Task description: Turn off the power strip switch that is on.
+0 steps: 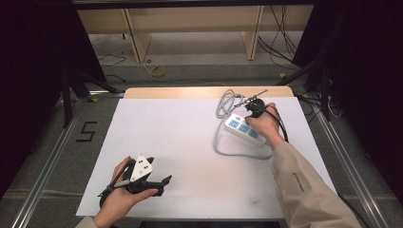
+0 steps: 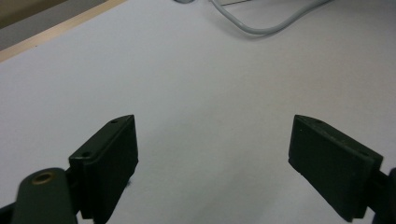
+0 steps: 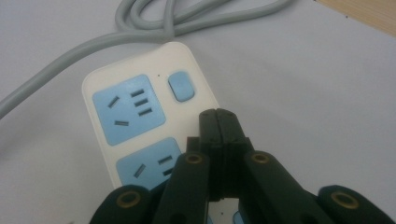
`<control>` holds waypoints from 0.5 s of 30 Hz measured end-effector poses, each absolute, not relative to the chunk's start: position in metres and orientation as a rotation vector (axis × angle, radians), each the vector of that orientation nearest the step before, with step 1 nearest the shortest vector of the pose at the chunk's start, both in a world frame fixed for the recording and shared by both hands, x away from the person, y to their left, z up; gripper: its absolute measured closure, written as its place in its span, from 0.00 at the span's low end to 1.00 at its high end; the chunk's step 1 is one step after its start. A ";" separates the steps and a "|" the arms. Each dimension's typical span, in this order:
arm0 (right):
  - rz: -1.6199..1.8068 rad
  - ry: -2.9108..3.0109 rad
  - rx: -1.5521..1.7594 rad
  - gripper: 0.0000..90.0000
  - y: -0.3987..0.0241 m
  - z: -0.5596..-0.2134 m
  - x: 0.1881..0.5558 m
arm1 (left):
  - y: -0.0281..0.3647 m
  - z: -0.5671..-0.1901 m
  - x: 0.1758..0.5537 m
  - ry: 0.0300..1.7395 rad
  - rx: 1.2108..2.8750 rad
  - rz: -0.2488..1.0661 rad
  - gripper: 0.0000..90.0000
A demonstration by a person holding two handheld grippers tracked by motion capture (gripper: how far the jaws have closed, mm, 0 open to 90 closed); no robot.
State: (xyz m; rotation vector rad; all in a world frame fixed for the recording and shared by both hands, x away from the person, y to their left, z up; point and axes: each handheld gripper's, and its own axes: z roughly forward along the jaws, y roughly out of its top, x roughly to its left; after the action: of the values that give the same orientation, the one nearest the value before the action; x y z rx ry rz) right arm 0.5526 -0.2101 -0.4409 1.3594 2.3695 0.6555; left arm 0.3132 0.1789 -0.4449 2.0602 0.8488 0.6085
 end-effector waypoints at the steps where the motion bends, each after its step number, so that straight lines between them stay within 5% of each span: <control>1: 0.655 2.370 1.366 1.00 -0.210 -0.441 0.553 | 0.179 -0.445 0.313 0.850 2.058 0.608 0.17; 15: 0.597 2.409 1.382 1.00 -0.208 -0.438 0.558 | 0.178 -0.445 0.312 0.846 2.064 0.605 0.17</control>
State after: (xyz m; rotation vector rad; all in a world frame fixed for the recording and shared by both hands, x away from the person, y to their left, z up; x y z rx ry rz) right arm 0.5578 -0.2078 -0.4376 1.3818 2.4086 0.5966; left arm 0.3125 0.1783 -0.4448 2.0641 0.8459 0.6045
